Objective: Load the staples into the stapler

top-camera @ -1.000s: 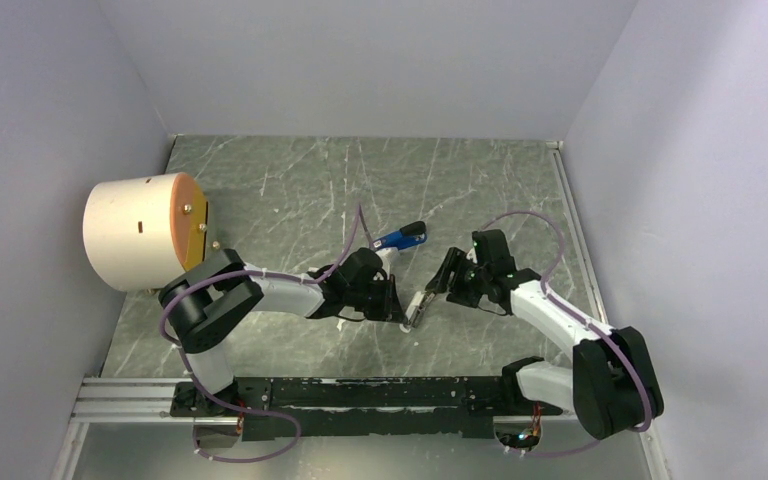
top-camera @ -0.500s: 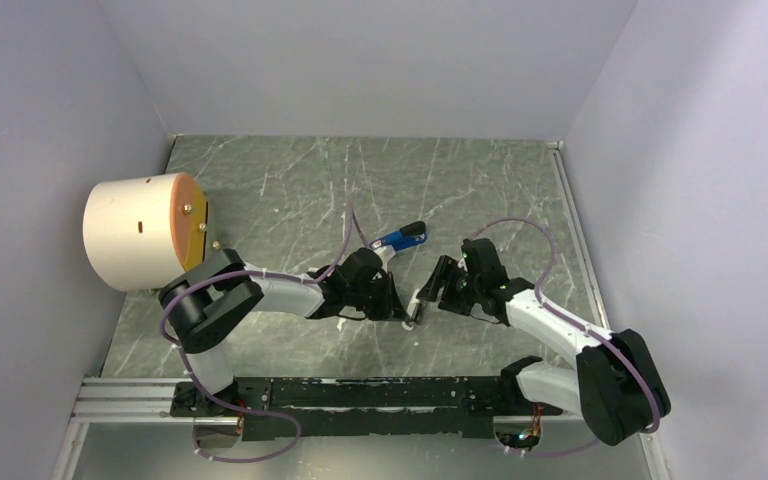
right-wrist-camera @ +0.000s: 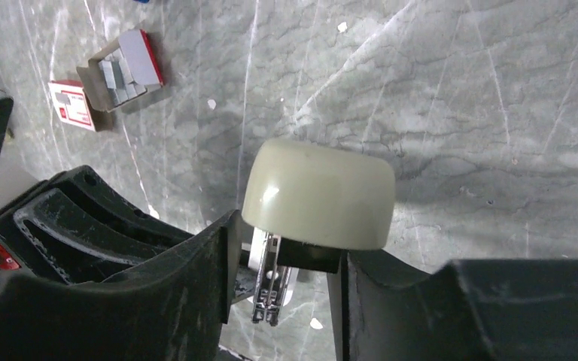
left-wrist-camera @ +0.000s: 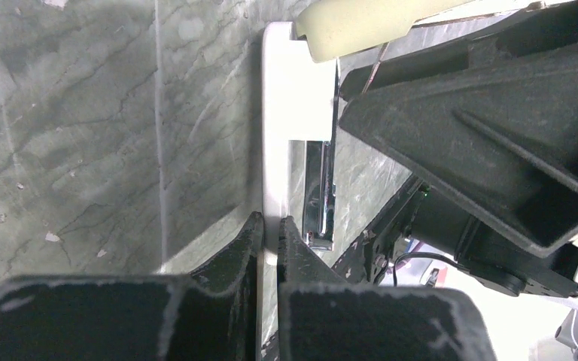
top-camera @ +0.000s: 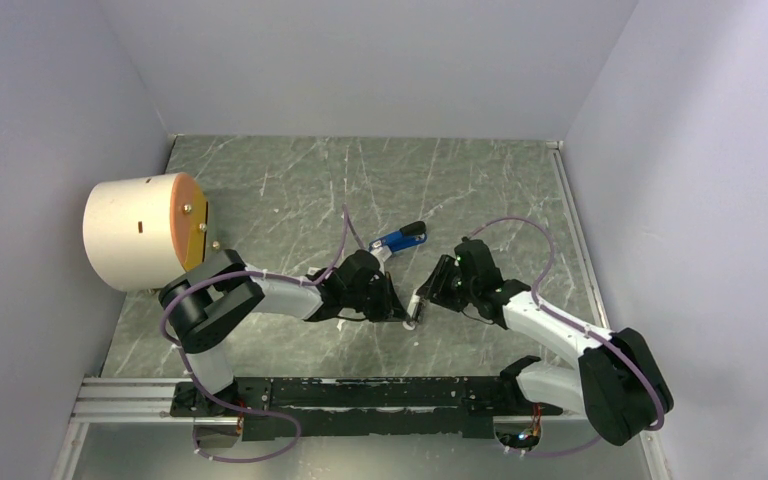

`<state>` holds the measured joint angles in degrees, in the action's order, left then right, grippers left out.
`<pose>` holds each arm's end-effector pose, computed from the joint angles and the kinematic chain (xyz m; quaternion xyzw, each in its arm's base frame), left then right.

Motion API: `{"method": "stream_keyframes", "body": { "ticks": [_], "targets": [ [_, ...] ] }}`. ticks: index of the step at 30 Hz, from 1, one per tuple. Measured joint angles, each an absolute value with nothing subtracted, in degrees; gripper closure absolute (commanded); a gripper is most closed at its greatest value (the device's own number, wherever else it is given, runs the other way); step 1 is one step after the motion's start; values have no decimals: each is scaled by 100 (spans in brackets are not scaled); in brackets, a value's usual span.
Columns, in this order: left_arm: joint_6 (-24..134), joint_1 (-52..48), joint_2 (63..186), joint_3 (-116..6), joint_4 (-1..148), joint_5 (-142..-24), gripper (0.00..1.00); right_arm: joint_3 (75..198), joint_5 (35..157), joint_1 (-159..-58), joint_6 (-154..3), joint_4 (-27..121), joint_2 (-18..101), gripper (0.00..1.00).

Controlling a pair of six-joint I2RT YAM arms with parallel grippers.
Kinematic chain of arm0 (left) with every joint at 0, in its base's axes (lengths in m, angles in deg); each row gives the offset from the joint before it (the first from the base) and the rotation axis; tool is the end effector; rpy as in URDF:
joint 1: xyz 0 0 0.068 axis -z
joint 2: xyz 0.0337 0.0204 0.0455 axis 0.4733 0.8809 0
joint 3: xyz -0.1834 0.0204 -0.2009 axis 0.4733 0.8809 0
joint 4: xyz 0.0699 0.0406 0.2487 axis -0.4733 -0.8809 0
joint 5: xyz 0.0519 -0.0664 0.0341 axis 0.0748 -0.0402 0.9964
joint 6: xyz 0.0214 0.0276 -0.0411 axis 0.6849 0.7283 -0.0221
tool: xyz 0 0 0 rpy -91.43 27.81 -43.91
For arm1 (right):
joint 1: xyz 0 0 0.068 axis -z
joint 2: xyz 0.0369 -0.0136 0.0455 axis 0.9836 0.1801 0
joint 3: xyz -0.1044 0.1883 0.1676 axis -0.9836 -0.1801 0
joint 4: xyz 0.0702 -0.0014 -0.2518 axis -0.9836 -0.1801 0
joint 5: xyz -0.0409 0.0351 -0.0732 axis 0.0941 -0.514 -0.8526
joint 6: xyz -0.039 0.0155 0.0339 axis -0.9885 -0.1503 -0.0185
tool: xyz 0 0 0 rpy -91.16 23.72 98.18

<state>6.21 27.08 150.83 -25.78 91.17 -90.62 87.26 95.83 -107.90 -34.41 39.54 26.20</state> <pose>0.1829 -0.2813 0.1271 0.0172 0.8950 -0.4284 0.1228 0.1838 0.1044 0.1633 0.1338 0.9217 0.2713 0.2428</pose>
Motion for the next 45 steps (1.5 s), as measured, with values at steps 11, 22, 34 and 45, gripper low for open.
{"method": "stream_keyframes", "body": {
  "ticks": [11,22,34,45],
  "targets": [
    [599,2711,15101,-2477,9307,-9062,91,8732,9373,-10947,-3366,4035,2928,58],
    [634,2711,15101,-2390,9392,-9024,68,8929,9343,-11111,-3362,4083,3208,82],
    [1008,2711,14207,-2014,9042,-8106,42,9971,8226,-11131,-4125,2636,3470,86],
    [1740,2708,13035,-1944,8564,-7385,42,10688,7832,-10442,-5344,1661,3997,84]
  ]
}}
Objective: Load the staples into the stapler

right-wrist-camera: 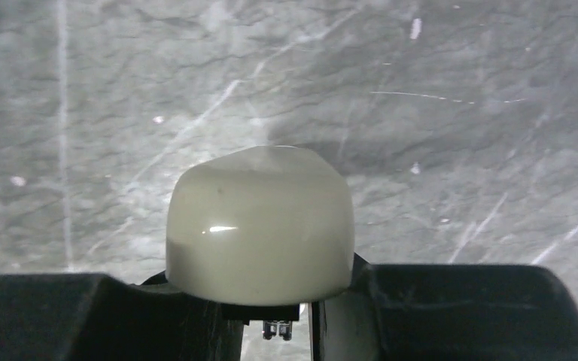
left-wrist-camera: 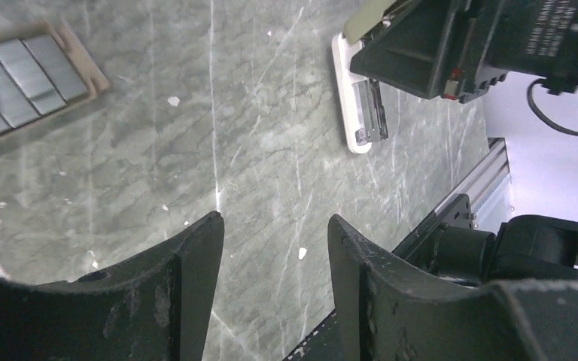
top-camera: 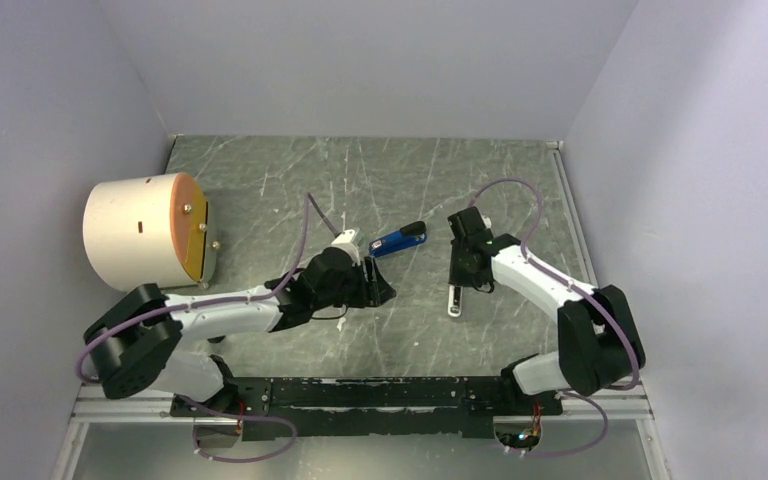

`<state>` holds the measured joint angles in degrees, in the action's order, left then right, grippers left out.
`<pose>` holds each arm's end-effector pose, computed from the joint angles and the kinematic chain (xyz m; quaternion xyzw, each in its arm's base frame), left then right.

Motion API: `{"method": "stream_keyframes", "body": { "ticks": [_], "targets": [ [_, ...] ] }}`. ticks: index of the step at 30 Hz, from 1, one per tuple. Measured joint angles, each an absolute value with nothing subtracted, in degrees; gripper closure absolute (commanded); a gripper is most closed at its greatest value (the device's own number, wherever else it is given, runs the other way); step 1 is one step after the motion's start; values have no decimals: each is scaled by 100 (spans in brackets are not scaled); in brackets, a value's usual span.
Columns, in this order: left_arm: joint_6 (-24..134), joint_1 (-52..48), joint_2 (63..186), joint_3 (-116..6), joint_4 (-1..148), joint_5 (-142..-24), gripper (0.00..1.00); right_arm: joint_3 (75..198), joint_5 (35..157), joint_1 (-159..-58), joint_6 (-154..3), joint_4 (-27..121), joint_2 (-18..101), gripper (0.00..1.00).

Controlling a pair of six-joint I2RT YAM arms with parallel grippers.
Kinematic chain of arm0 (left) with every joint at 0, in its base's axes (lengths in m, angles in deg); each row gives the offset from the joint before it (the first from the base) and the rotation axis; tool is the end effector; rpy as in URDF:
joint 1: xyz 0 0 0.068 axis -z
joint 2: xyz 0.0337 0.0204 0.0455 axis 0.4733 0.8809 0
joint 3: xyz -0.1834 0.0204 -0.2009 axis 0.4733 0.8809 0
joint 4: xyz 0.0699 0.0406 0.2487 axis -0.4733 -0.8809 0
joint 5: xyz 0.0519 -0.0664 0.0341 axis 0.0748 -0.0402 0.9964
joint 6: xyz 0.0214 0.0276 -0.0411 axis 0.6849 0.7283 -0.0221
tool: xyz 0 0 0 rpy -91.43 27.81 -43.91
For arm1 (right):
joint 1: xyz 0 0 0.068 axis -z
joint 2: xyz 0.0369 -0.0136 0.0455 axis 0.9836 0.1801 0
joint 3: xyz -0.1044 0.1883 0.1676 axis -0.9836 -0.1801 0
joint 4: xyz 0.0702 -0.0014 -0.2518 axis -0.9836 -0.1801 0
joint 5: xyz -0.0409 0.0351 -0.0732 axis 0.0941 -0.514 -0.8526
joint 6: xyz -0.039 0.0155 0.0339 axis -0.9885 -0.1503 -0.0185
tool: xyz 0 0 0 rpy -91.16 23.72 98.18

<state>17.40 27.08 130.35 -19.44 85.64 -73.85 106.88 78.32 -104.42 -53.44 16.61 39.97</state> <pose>0.1654 -0.2380 0.1907 0.0394 0.8657 -0.3902 0.3110 0.2336 0.1013 0.1883 0.0522 0.9716 0.0240 0.2297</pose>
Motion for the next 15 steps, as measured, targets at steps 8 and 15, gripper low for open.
{"method": "stream_keyframes", "body": {
  "ticks": [8,15],
  "targets": [
    [2129,2708,12340,-1939,8072,-6979,40,10955,8038,-9950,-6083,1353,4519,83],
    [2267,2708,12172,-1907,7838,-6786,40,11169,8132,-9870,-6308,1198,4740,71]
  ]
}}
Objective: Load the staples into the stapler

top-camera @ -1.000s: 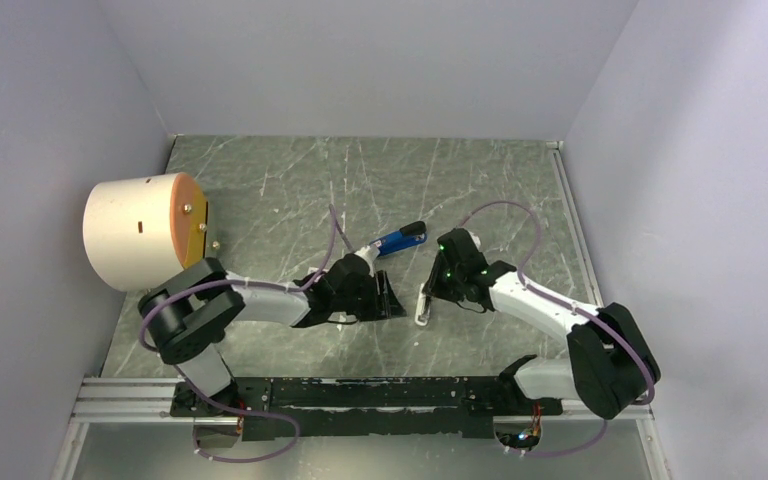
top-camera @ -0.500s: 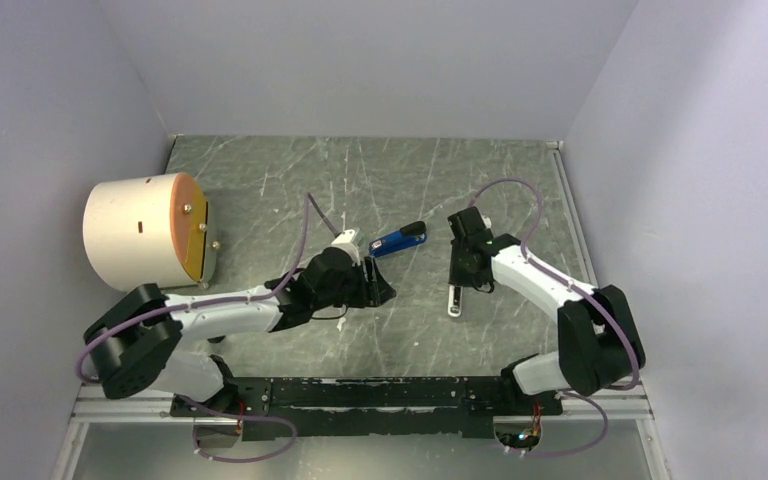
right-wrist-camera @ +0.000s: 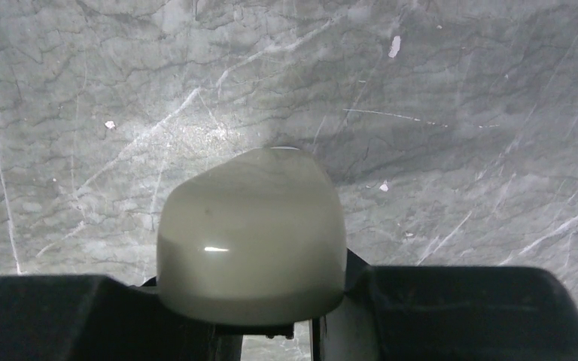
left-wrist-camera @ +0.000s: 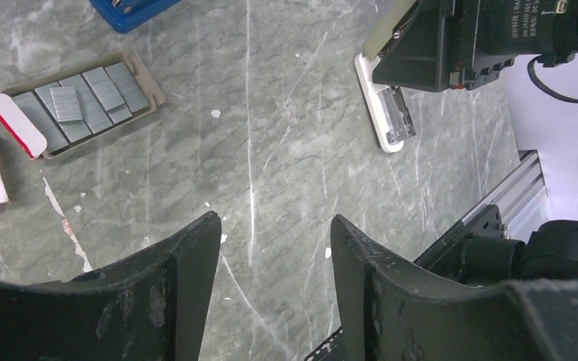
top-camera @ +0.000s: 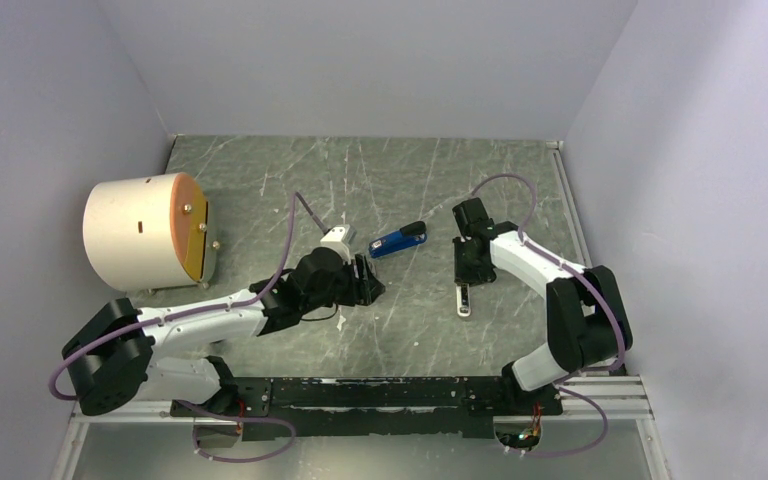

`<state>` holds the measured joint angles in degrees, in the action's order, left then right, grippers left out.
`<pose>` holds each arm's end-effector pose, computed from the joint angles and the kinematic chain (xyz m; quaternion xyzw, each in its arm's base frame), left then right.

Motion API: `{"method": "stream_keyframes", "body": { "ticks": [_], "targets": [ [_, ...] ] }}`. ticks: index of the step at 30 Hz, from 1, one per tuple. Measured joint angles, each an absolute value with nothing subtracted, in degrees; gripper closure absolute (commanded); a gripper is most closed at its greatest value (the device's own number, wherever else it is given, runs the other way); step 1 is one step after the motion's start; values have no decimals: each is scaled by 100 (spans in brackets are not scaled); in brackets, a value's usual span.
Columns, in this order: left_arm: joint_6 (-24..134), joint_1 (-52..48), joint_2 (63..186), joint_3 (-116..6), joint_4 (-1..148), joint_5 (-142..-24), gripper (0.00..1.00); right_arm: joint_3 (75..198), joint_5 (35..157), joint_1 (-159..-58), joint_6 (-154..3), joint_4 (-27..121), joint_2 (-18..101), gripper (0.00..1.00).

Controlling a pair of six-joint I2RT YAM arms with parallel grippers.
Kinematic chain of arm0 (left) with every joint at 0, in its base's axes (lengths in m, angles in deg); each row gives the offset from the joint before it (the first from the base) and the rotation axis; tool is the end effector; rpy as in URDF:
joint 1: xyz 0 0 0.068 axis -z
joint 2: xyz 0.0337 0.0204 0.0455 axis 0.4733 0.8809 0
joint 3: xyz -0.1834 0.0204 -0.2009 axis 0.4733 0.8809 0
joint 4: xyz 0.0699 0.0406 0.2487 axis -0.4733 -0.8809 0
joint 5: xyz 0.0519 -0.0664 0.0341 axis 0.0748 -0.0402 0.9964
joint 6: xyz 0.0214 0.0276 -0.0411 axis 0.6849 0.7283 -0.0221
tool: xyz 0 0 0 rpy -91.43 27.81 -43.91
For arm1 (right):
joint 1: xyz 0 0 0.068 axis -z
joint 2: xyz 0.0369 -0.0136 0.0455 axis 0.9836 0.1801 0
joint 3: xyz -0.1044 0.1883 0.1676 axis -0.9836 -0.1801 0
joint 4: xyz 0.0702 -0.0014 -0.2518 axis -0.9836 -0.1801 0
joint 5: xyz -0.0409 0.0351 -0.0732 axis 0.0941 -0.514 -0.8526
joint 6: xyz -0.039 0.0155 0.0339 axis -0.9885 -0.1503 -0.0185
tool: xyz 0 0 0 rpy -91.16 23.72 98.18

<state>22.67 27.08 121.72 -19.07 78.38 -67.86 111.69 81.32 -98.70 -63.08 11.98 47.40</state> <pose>0.1561 -0.2180 0.2158 0.0521 0.8596 -0.3515 0.3672 0.2580 0.0848 0.1764 0.0097 0.9863 -0.0036 0.1645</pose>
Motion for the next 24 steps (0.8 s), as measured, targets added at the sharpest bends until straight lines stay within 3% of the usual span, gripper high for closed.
{"method": "stream_keyframes", "body": {
  "ticks": [11,20,24],
  "targets": [
    [2280,2708,12172,-1902,7751,-6732,40,11163,8228,-9835,-6319,1182,4786,66],
    [2315,2708,12179,-1902,7729,-6719,39,11075,8256,-9832,-6168,1248,4777,42],
    [2323,2708,12181,-1902,7707,-6710,37,11075,8239,-9835,-6107,1222,4567,37]
  ]
}}
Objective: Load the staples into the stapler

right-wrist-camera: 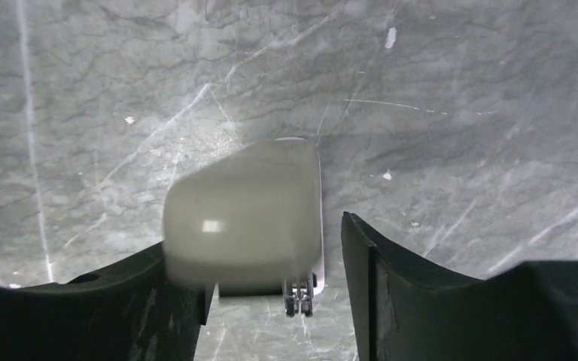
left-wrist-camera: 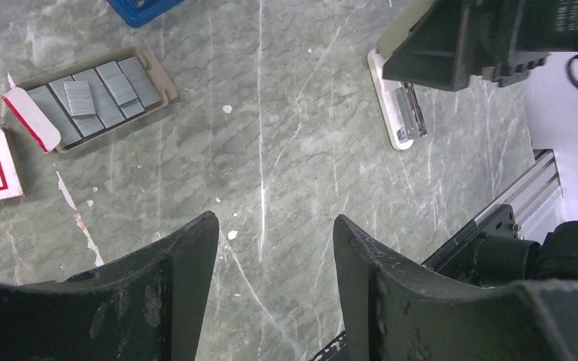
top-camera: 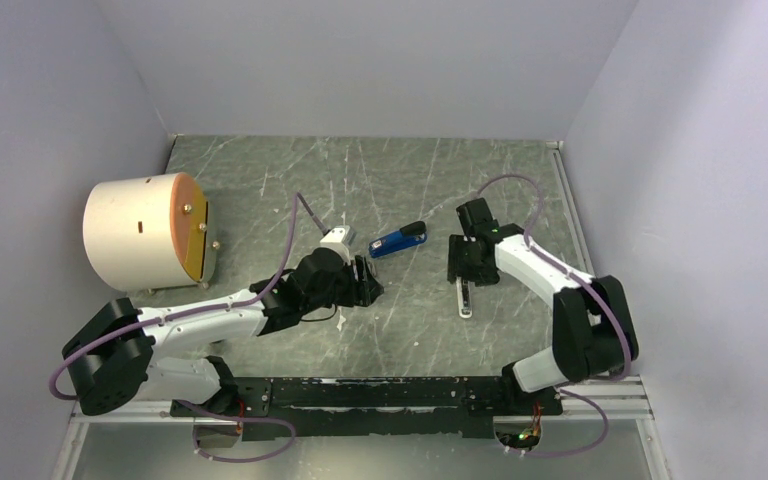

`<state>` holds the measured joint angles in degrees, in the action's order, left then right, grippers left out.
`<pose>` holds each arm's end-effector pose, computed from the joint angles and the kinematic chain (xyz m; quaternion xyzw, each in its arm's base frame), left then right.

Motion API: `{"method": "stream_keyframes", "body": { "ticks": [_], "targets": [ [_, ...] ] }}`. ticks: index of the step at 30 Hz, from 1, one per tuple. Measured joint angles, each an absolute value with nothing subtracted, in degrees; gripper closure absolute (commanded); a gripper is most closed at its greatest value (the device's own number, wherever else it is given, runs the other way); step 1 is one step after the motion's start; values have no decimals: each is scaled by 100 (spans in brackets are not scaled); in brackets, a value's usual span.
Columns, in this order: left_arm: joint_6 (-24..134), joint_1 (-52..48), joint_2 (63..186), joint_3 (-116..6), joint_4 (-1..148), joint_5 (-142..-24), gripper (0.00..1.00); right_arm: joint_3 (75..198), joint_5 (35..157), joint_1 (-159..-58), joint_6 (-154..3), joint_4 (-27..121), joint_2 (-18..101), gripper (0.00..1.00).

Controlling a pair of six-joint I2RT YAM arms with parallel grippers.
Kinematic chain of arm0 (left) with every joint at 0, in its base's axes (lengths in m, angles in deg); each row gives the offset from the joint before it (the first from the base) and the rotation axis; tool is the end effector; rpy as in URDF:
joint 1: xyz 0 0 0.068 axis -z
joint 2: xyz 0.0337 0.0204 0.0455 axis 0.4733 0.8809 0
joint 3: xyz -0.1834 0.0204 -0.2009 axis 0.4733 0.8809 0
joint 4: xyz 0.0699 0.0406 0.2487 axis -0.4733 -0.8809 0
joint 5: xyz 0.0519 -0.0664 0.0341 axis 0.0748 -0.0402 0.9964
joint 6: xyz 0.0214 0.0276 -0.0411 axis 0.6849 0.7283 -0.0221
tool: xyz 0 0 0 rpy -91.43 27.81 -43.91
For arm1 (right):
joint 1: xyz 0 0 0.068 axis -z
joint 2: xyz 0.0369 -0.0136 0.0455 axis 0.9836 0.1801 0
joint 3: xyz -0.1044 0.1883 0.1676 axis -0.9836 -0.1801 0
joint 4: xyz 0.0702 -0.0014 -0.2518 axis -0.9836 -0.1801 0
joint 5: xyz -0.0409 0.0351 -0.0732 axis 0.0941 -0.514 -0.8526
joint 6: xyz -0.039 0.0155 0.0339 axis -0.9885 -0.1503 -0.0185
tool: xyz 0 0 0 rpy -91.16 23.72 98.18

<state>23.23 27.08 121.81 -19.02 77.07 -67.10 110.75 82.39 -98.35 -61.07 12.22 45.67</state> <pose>0.1558 -0.2167 0.2130 0.0544 0.8655 -0.3372 0.3663 0.2538 0.0824 0.1796 0.0289 0.9850 0.0105 0.1698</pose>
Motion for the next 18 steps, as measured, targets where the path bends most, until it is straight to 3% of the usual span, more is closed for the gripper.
{"method": "stream_keyframes", "body": {
  "ticks": [12,18],
  "targets": [
    [2319,2708,12080,-1902,7412,-6419,36,11523,8040,-9832,-5948,879,3096,39],
    [2317,2708,11700,-1911,7150,-6069,33,11991,8232,-9885,-6035,1132,3081,39]
  ]
}}
